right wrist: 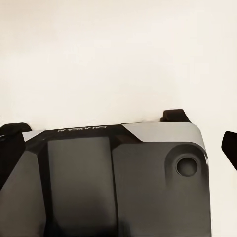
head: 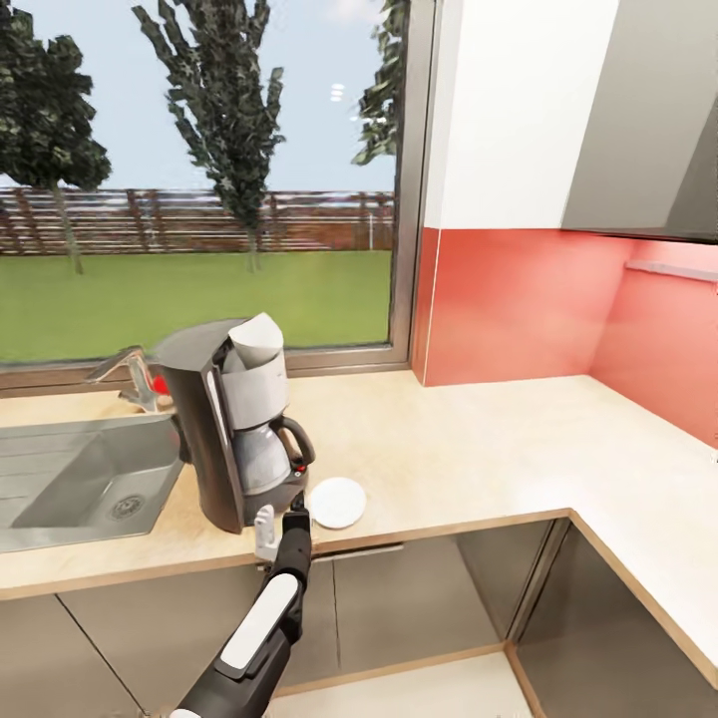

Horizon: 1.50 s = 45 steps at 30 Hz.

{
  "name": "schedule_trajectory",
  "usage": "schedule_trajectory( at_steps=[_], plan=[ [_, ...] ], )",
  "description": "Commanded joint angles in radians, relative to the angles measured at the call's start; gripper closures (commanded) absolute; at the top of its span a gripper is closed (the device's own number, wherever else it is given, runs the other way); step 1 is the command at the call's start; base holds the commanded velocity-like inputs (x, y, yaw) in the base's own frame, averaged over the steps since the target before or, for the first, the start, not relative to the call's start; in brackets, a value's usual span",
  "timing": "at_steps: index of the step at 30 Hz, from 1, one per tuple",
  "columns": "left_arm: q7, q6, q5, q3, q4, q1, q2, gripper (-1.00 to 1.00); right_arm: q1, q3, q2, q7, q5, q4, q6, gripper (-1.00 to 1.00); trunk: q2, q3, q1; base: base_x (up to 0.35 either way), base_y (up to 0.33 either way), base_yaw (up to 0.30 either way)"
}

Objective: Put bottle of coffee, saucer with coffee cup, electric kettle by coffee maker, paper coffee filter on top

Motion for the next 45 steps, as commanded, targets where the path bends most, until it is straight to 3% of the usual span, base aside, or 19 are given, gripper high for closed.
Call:
schedule_trajectory(
  at_steps=[1,18,19,20,23,25,26,27,28,30,31,32,36,39,43,44,45],
  plan=[
    [0.005,-0.004,0.001,-0.001,-0.001,-0.001,0.0,-1.0,0.0,0.009,0.0,-0.006,-0.007,-0.002,0.006,-1.0,-0.002,-0.002,0.0,-0.27,0.222,0.0],
    [-0.008,0.002,-0.007,-0.021,-0.002,0.012,0.0,-1.0,0.0,0.009,0.0,-0.006,-0.006,-0.002,0.006,-1.0,-0.002,-0.002,0.0,-0.257,0.118,0.0],
    [-0.016,0.002,-0.01,-0.039,-0.003,0.022,0.0,-1.0,0.0,0.009,0.0,-0.006,-0.006,-0.002,0.006,-1.0,-0.002,-0.002,0.0,-0.058,0.015,0.0],
    [-0.05,0.001,-0.012,-0.097,-0.007,0.04,0.0,-1.0,0.0,0.008,-0.002,-0.006,-0.006,-0.002,0.006,-1.0,-0.002,-0.002,0.0,-0.03,0.008,0.0],
    [-0.162,0.0,-0.016,-0.207,-0.01,0.093,0.005,-1.0,0.0,0.007,-0.005,-0.006,-0.006,-0.002,0.005,-1.0,-0.002,-0.002,0.0,-0.013,0.003,0.0],
    [-0.252,0.0,-0.039,-0.283,-0.002,0.165,0.025,-1.0,0.0,0.007,-0.006,-0.006,-0.006,-0.002,0.005,-1.0,-0.002,-0.002,0.0,-0.003,0.001,0.0],
    [-0.284,0.002,-0.112,-0.341,0.043,0.208,0.056,-1.0,0.0,0.007,-0.006,-0.006,-0.006,-0.001,0.005,-1.0,-0.002,-0.002,0.0,0.0,0.0,0.0],
    [-0.294,-0.001,-0.168,-0.364,0.078,0.236,0.08,-1.0,0.0,0.007,-0.006,-0.006,-0.006,-0.001,0.005,-1.0,-0.002,-0.002,0.0,0.0,0.0,0.0],
    [-0.299,-0.004,-0.227,-0.376,0.11,0.273,0.1,-1.0,0.0,0.007,-0.006,-0.006,-0.006,-0.001,0.003,-1.0,-0.002,-0.002,0.0,0.0,0.0,0.0],
    [-0.303,-0.009,-0.292,-0.381,0.157,0.317,0.117,-1.0,0.0,0.007,-0.007,-0.007,-0.006,-0.001,-0.012,-1.0,-0.002,-0.002,0.0,0.0,0.0,0.0],
    [-0.304,-0.025,-0.346,-0.379,0.249,0.345,0.136,-1.0,0.0,0.007,-0.009,-0.007,-0.005,0.0,-0.041,-1.0,-0.002,-0.002,0.0,0.0,0.0,0.0],
    [-0.304,-0.046,-0.369,-0.378,0.339,0.353,0.151,-1.0,0.0,0.007,-0.01,-0.008,-0.005,0.0,-0.061,-1.0,-0.002,-0.002,0.0,0.0,0.0,0.0],
    [-0.303,-0.077,-0.386,-0.377,0.589,0.355,0.182,-1.0,0.0,0.007,-0.013,-0.01,-0.005,0.001,-0.082,-1.0,-0.002,-0.002,0.0,0.0,0.0,0.0],
    [-0.302,-0.08,-0.392,-0.379,0.697,0.354,0.214,-1.0,0.0,0.007,-0.014,-0.011,-0.004,0.001,-0.085,-1.0,-0.002,-0.002,0.0,0.0,0.0,0.0],
    [-0.294,-0.079,-0.408,-0.387,0.804,0.354,0.273,-1.0,0.004,0.007,-0.015,-0.012,-0.003,0.001,-0.085,-1.0,-0.002,-0.002,0.0,0.0,0.0,0.0],
    [-0.292,-0.075,-0.418,-0.391,0.888,0.358,0.326,-1.0,0.008,0.008,-0.016,-0.011,-0.002,0.001,-0.086,-1.0,-0.002,-0.002,0.0,0.0,0.0,0.0],
    [-0.293,-0.074,-0.422,-0.393,0.906,0.361,0.338,-1.0,0.008,0.008,-0.017,-0.011,-0.002,0.001,-0.086,-1.0,-0.002,-0.002,0.0,0.0,0.0,0.0]
  ],
)
